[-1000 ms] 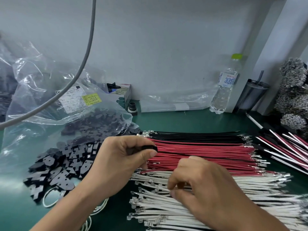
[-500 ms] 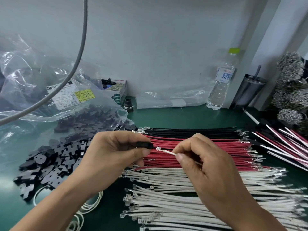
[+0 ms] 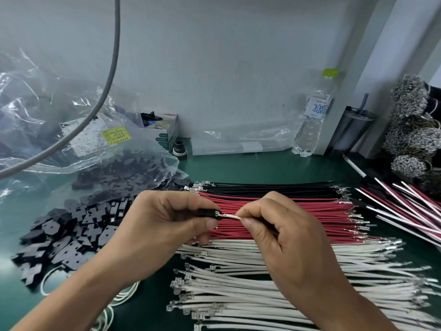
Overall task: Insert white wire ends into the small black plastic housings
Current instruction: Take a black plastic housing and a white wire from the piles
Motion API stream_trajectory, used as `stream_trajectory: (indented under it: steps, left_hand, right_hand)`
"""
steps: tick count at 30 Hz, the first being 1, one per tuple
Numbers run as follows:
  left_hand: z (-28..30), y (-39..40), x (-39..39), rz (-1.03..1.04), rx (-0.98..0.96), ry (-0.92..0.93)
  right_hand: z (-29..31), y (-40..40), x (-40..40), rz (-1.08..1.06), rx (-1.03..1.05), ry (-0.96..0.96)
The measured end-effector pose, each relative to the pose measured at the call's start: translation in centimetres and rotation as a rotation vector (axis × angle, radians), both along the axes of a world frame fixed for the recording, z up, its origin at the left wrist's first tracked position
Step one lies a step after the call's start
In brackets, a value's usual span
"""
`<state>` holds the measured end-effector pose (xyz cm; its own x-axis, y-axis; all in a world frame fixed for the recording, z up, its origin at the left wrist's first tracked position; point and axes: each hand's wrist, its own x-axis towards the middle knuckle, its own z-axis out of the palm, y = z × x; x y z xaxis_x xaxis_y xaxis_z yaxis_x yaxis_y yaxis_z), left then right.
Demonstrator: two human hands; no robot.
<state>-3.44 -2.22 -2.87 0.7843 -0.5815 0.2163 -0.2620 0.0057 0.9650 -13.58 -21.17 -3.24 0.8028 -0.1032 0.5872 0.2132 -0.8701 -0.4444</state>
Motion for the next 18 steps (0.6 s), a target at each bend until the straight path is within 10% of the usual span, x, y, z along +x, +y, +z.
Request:
stream_trajectory:
  steps: [11, 18]
  left_hand:
    - [0.14, -0.1, -0.16, 0.043, 0.051, -0.041]
    - [0.21, 0.18, -0.15, -0.023, 0.079, -0.04]
  right_hand:
    - [0.24, 0.28, 0.34, -0.069, -0.336, -0.158]
    - [-0.56, 0.72, 0.53, 0.06, -0.066, -0.089]
